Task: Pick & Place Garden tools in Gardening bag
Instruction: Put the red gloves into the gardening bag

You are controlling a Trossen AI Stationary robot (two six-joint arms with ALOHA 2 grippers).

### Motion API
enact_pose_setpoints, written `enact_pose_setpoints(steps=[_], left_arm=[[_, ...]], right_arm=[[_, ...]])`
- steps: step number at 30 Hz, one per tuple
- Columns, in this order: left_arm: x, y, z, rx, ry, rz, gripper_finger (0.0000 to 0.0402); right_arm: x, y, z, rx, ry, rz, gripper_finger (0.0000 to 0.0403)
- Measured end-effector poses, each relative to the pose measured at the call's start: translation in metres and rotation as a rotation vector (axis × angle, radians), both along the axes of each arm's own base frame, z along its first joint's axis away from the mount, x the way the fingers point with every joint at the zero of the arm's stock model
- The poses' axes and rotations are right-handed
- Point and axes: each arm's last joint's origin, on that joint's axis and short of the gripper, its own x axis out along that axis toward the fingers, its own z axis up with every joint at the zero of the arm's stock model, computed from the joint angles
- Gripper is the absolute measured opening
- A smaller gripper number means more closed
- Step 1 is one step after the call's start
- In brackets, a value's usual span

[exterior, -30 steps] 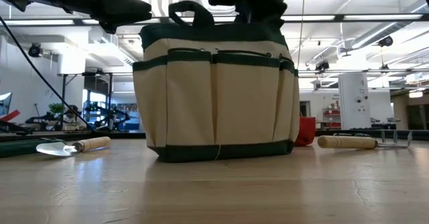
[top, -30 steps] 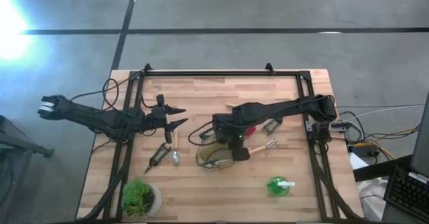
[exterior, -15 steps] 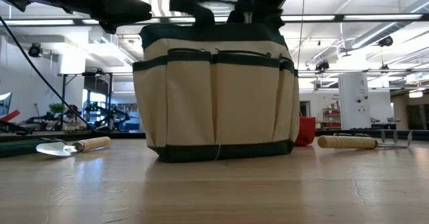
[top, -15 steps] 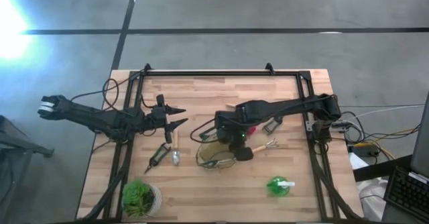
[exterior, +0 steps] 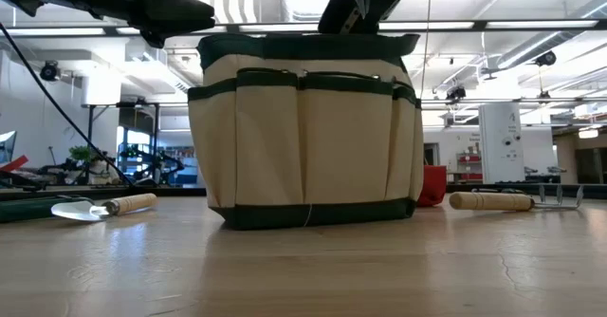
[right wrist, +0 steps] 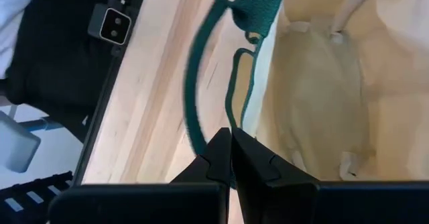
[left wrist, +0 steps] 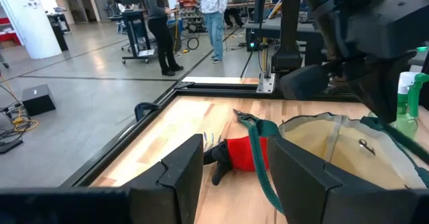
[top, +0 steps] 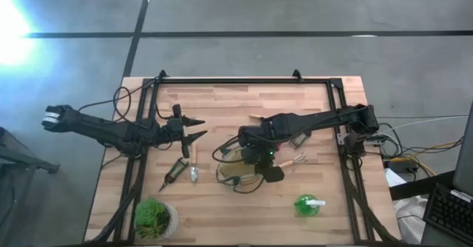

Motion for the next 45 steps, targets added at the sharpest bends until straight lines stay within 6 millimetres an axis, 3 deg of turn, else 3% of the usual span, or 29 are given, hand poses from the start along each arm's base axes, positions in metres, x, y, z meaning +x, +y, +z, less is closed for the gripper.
enact_pose_setpoints(steps=[6, 15, 23, 28, 34, 40, 45], left_arm=[[0.000, 0.000, -0.001, 0.001, 0.006, 0.000, 0.0168], [0.000, 0.000, -0.001, 0.000, 0.006, 0.000, 0.0168], [0.000, 0.000, -0.001, -0.012, 0.010, 0.001, 0.0168], [0.000, 0.000, -0.001, -0.013, 0.009, 0.002, 0.0168], [0.000, 0.000, -0.001, -0.026, 0.003, 0.002, 0.0168], [0.000, 0.000, -0.001, -0.026, 0.001, 0.003, 0.0168], [0.000, 0.000, -0.001, -0.027, 0.000, 0.006, 0.0168]], right_arm=[[-0.019, -0.003, 0.026, -0.033, -0.053, 0.009, 0.0008], [-0.075, -0.009, 0.084, -0.060, -0.139, -0.103, 0.0008], [-0.119, -0.014, 0.097, -0.079, -0.138, -0.287, 0.0008], [-0.130, -0.013, 0.089, -0.120, -0.159, -0.366, 0.0008], [-0.132, -0.030, 0.059, -0.414, -0.104, -0.631, 0.0008], [-0.122, -0.050, 0.020, -0.352, -0.003, -0.720, 0.0008], [-0.119, -0.067, 0.003, -0.356, 0.065, -0.807, 0.0008]])
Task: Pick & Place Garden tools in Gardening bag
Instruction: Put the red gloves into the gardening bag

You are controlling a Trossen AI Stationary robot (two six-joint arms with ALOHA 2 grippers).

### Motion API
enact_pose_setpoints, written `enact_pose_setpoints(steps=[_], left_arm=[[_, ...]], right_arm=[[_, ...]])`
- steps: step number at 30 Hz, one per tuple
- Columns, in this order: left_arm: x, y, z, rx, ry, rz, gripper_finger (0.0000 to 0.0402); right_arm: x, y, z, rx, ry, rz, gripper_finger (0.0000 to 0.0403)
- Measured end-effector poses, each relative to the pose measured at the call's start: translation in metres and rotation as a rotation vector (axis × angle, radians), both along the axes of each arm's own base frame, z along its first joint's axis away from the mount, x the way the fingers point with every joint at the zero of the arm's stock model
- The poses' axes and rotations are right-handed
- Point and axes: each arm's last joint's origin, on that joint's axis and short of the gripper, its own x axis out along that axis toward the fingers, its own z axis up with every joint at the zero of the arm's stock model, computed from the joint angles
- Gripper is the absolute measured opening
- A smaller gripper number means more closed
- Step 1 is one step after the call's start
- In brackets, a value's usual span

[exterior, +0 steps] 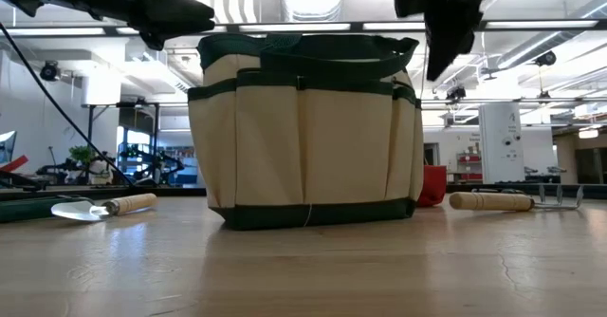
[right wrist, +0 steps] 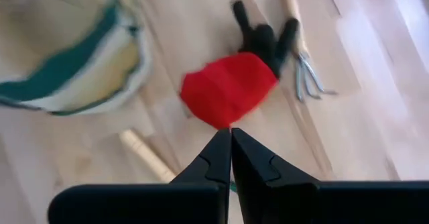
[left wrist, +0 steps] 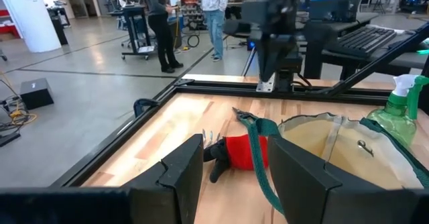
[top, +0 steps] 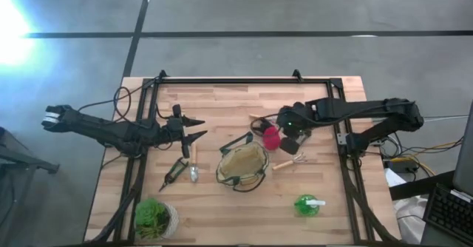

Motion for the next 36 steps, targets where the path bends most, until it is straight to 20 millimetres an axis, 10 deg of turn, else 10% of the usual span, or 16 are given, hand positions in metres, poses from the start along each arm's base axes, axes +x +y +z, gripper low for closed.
enact_pose_setpoints(steps=[19, 36], left_arm=[[0.000, 0.000, 0.000, 0.002, -0.001, 0.000, 0.0168], [0.000, 0.000, 0.001, 0.001, -0.007, 0.000, 0.0168]], right_arm=[[-0.007, -0.026, -0.049, 0.002, 0.049, -0.129, 0.0017], [0.009, -0.028, -0.066, 0.105, -0.174, -0.387, 0.0170]])
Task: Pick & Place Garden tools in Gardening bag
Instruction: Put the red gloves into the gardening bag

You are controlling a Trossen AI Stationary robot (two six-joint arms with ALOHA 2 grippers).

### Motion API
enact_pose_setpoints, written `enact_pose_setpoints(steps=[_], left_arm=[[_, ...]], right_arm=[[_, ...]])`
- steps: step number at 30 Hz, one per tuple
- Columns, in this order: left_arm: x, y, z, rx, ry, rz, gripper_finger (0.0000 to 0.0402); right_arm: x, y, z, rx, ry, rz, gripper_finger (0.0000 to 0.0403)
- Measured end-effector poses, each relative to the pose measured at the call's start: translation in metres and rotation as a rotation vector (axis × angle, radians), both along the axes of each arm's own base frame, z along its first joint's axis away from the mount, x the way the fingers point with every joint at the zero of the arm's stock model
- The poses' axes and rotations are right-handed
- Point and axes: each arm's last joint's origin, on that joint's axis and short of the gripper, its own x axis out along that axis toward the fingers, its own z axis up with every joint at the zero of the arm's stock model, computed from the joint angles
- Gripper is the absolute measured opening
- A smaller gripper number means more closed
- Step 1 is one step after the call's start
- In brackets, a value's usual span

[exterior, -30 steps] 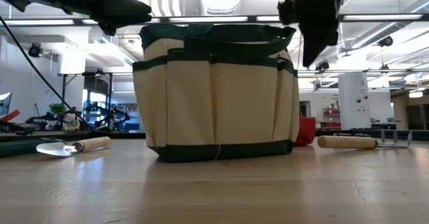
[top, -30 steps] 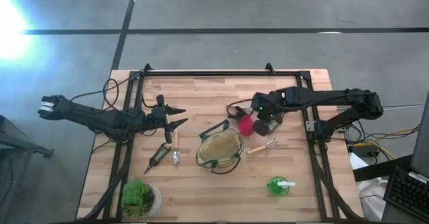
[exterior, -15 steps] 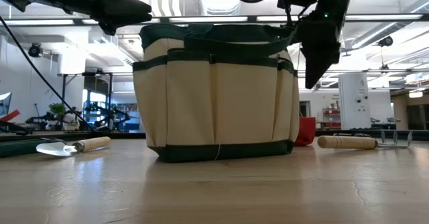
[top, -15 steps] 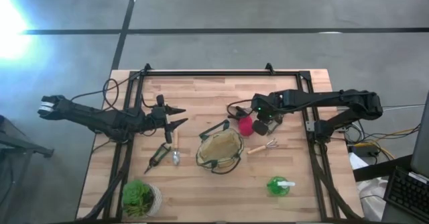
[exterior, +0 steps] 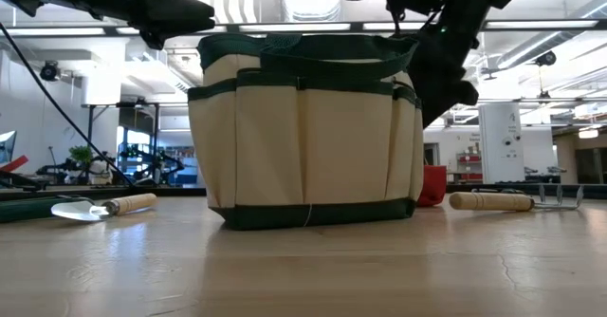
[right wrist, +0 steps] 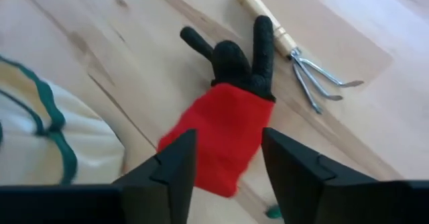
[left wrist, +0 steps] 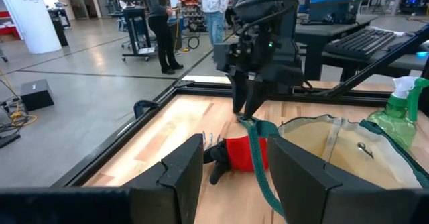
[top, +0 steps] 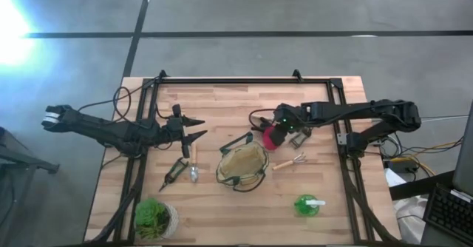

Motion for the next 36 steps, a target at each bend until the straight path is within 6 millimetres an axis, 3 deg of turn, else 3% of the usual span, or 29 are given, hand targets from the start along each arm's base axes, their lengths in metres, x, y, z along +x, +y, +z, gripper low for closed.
enact_pose_setpoints(steps=[11, 22, 27, 34, 36], left_arm=[[0.000, 0.000, 0.000, 0.001, 0.002, 0.000, 0.0168], [0.000, 0.000, -0.001, 0.001, 0.006, 0.000, 0.0168], [0.000, 0.000, -0.001, 0.001, 0.006, 0.000, 0.0168], [0.000, 0.000, -0.001, 0.002, 0.007, 0.000, 0.0168], [0.000, 0.000, -0.001, 0.002, 0.008, 0.000, 0.0168]], right_arm=[[0.020, -0.002, -0.030, 0.046, 0.114, 0.003, 0.0222], [0.036, -0.013, -0.064, 0.066, 0.233, 0.004, 0.0223], [0.038, -0.014, -0.064, 0.057, 0.241, 0.034, 0.0178], [0.034, -0.014, -0.053, 0.022, 0.222, 0.089, 0.0034], [0.032, -0.014, -0.051, 0.018, 0.224, 0.100, 0.0020]])
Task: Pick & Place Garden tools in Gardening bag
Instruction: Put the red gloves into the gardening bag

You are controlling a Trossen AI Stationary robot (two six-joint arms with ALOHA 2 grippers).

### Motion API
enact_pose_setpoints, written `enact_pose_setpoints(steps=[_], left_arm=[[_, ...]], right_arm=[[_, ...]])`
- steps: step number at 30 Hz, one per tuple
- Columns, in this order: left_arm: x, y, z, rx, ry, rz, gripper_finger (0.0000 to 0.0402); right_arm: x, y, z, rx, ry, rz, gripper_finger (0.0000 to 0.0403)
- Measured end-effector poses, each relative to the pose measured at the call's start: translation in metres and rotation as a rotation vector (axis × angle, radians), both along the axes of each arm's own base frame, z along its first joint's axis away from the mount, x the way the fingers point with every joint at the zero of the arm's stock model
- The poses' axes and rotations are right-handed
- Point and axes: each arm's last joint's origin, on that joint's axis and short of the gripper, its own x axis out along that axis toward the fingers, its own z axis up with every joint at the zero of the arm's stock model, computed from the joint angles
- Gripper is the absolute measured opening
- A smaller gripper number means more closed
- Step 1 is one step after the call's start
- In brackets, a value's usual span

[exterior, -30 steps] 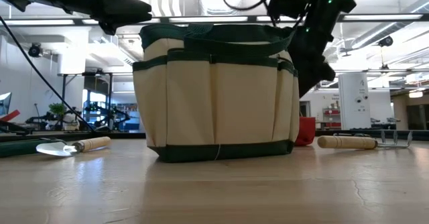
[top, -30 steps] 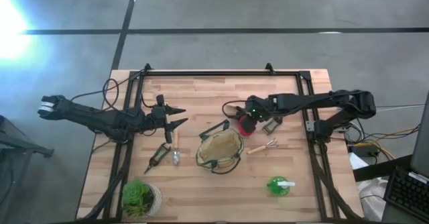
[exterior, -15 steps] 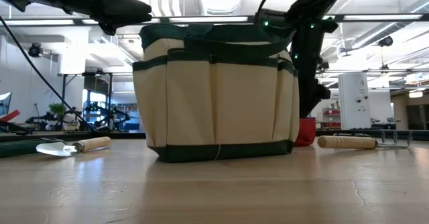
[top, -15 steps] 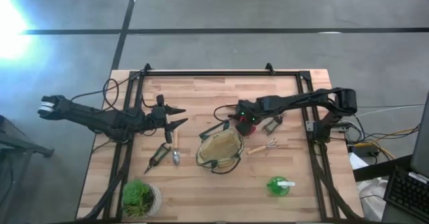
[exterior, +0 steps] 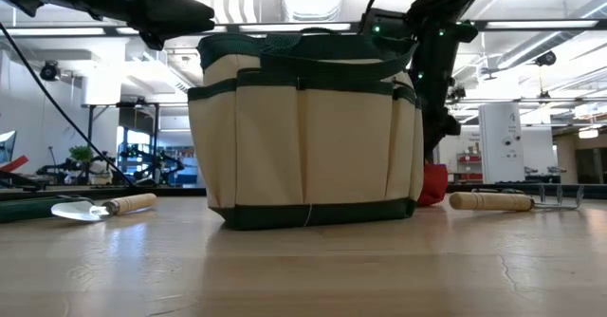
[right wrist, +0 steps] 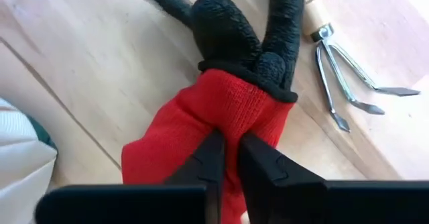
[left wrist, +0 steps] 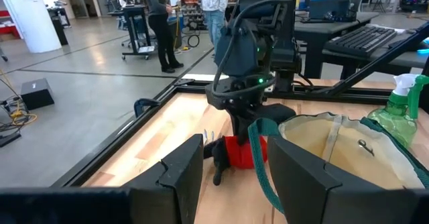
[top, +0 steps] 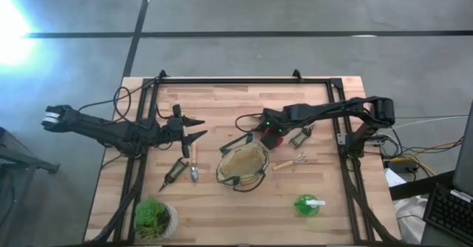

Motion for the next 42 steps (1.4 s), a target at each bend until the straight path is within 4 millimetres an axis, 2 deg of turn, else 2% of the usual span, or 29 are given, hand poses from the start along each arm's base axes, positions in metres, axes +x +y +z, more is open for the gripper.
enact_pose_setpoints(steps=[4, 12, 22, 32, 42], left_arm=[[0.000, 0.000, 0.000, 0.001, 0.005, 0.000, 0.0168], [0.000, 0.000, 0.000, 0.001, 0.005, 0.000, 0.0168], [0.000, 0.000, 0.000, 0.001, 0.004, 0.000, 0.0168], [0.000, 0.000, 0.000, 0.000, 0.003, 0.000, 0.0168], [0.000, 0.000, 0.000, 0.001, 0.003, 0.000, 0.0168]], right_arm=[[-0.003, 0.001, 0.008, -0.008, -0.015, 0.003, 0.0012], [-0.018, 0.004, 0.037, -0.033, -0.076, 0.013, 0.0010], [-0.048, 0.006, 0.082, -0.205, -0.175, -0.008, 0.0009], [-0.051, 0.026, 0.119, -0.354, -0.410, 0.204, 0.0009], [-0.039, 0.063, 0.142, -0.513, -0.632, 0.513, 0.0008]])
